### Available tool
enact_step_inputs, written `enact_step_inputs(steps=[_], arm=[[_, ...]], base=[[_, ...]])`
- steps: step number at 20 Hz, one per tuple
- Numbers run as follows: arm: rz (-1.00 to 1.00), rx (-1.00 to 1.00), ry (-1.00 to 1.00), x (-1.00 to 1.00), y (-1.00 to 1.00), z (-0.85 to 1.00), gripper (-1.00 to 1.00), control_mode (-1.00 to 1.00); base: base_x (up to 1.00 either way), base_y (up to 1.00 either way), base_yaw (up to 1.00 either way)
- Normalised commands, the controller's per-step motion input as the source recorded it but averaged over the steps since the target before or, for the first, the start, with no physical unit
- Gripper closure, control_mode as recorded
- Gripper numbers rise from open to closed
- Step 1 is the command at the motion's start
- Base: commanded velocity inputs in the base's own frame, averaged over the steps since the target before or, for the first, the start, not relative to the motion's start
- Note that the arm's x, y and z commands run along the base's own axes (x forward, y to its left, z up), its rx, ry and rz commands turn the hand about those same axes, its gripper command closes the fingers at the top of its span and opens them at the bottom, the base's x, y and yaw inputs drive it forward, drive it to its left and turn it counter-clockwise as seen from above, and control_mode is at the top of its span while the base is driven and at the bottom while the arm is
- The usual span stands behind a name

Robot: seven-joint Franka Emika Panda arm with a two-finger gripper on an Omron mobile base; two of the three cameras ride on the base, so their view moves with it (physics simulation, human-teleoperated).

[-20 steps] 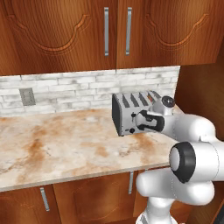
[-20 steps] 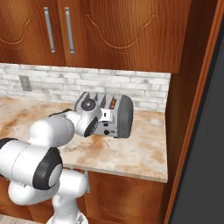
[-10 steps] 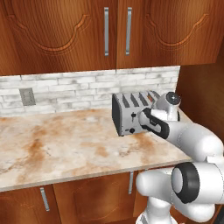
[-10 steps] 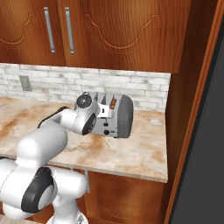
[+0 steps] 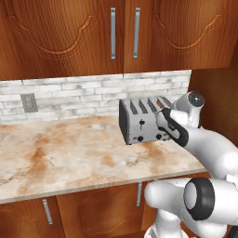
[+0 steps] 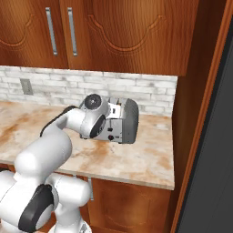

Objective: Start the toaster. Once the lever pops up, take the bread to the plate on the dining counter.

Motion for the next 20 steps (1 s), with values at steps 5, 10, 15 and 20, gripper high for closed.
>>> enact_step_inputs(steps=[5, 10, 15, 20], arm=[[-0.02, 0.0, -0.13, 0.0, -0.18, 0.03, -1.0, -1.0], [-0.01, 0.0, -0.15, 0.03, -0.05, 0.01, -1.0, -1.0], [-0.01, 0.0, 0.0, 0.2, -0.03, 0.14, -1.0, -1.0], [0.0, 0.0, -0.06, 0.0, -0.19, 0.01, -1.0, -1.0]], base=[[0.0, 0.0, 0.0], [0.0, 0.0, 0.0], [0.0, 0.0, 0.0], [0.0, 0.0, 0.0]])
